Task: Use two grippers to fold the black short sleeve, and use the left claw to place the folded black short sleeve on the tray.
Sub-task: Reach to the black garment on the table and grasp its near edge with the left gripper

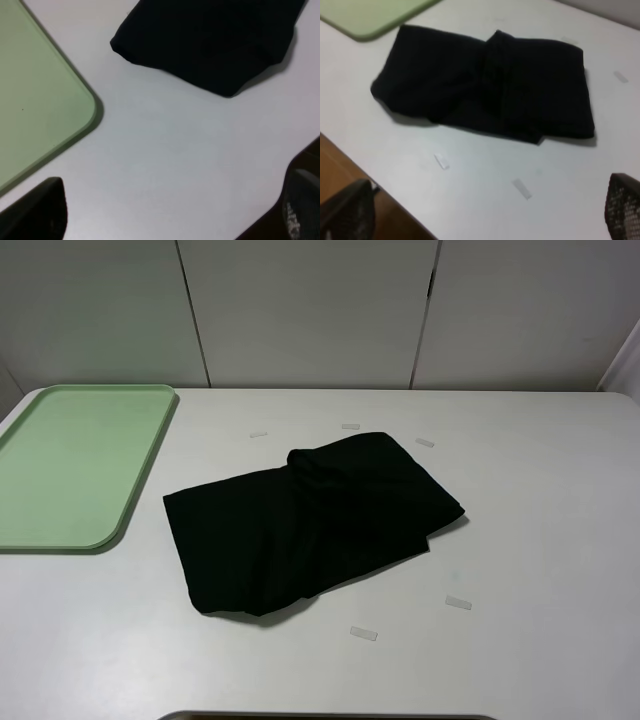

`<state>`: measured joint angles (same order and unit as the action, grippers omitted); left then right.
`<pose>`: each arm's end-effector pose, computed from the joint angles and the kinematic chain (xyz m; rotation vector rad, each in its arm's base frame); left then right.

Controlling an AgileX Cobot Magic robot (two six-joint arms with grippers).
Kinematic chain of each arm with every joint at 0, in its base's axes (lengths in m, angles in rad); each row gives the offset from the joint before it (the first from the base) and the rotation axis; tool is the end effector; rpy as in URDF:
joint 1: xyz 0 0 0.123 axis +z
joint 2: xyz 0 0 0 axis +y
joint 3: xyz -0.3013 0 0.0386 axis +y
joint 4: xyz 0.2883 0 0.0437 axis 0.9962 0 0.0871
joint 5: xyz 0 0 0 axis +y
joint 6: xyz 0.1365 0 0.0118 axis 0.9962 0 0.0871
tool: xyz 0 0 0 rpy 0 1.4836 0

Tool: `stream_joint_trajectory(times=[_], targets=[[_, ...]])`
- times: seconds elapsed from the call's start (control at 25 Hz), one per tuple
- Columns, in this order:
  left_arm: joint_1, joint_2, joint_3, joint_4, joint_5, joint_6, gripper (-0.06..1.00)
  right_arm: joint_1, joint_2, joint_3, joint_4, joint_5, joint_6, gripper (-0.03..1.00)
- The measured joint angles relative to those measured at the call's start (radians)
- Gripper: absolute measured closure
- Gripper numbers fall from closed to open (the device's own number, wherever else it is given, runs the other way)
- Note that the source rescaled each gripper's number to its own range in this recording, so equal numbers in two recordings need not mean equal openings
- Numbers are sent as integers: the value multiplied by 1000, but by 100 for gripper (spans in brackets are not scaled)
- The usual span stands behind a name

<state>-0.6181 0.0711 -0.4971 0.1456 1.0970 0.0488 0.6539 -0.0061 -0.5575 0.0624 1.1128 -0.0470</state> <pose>0.0594 -0.0205 0.2673 0.7000 2.0315 -0.1538 0.0281 0.0312 0.2897 -0.7146 1.9338 0.4533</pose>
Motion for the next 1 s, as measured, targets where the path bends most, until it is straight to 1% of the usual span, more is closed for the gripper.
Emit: stream_joint_trajectory(times=[0.12, 0.24, 0.4, 0.52, 1.0], targets=[[0, 0, 0, 0, 0, 0, 10, 0, 0, 55, 0, -56, -13, -3], [0, 0, 0, 0, 1, 0, 10, 0, 0, 61, -13, -77, -6, -3], [0, 0, 0, 0, 1, 0, 10, 0, 0, 61, -69, -79, 47, -3], [0, 0, 0, 0, 1, 0, 10, 0, 0, 61, -93, -79, 78, -3], [0, 0, 0, 0, 1, 0, 10, 0, 0, 61, -96, -79, 83, -3]])
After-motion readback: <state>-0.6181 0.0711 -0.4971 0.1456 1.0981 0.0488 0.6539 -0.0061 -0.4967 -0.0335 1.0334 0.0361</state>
